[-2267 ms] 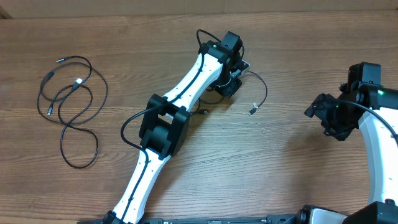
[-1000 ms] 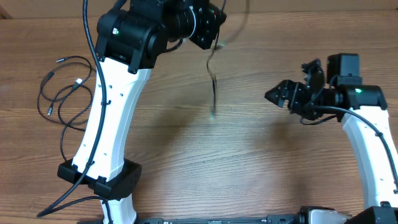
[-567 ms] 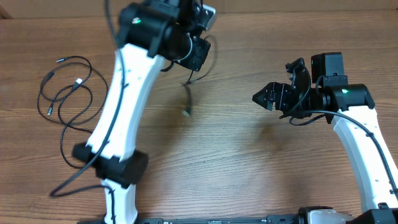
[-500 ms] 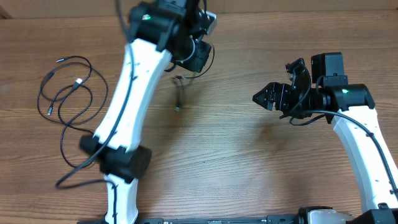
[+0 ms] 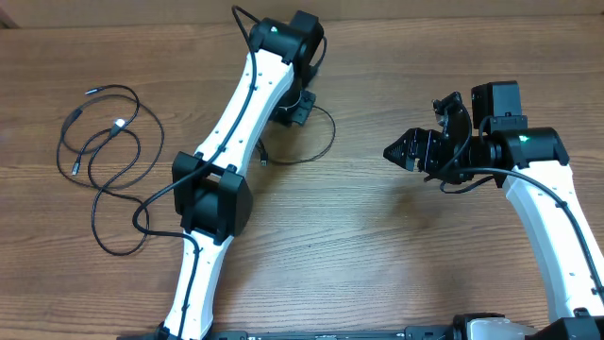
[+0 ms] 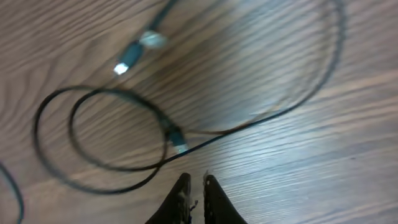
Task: Untangle cables
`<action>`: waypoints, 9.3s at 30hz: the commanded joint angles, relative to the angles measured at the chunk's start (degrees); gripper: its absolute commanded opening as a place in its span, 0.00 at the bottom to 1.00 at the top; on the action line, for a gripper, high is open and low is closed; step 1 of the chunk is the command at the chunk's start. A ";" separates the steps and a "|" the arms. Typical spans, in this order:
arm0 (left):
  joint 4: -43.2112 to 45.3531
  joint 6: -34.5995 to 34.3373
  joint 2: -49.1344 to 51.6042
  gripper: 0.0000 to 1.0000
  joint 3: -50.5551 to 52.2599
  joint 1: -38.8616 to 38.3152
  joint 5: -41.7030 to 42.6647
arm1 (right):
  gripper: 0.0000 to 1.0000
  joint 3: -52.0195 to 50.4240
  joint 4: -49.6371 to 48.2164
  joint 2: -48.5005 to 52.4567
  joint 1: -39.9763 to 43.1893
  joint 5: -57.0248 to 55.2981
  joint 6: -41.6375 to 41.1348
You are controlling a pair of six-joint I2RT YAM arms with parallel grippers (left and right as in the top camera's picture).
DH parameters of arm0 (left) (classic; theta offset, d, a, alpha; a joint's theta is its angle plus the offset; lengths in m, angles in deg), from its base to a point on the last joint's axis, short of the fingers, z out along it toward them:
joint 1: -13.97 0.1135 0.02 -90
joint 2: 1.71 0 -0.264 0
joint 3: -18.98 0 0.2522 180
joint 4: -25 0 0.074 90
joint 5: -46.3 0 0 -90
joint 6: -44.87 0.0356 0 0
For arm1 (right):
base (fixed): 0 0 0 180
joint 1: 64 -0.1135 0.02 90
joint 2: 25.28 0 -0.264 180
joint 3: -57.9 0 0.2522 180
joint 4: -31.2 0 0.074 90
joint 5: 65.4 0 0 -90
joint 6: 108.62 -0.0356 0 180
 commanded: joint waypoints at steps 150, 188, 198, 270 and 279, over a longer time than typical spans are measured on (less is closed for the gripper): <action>26.56 -15.61 0.00 0.43 24.90 13.57 11.89 | 0.81 1.22 2.14 -0.59 -0.17 -2.29 0.46; 21.42 -11.45 -10.10 0.04 11.13 14.49 25.64 | 0.83 1.22 -0.59 -0.59 -0.17 -2.64 0.46; 17.73 -5.38 -16.79 0.04 11.13 14.32 40.37 | 0.86 1.22 -11.06 -0.59 -2.82 7.72 0.44; 7.41 -13.29 -17.29 0.04 11.10 9.86 -12.15 | 0.48 1.22 -1.18 7.74 -14.27 -23.15 -20.79; 7.06 -15.21 -25.64 0.04 11.10 17.86 -22.77 | 0.48 1.22 4.15 7.74 -6.51 -25.62 -19.12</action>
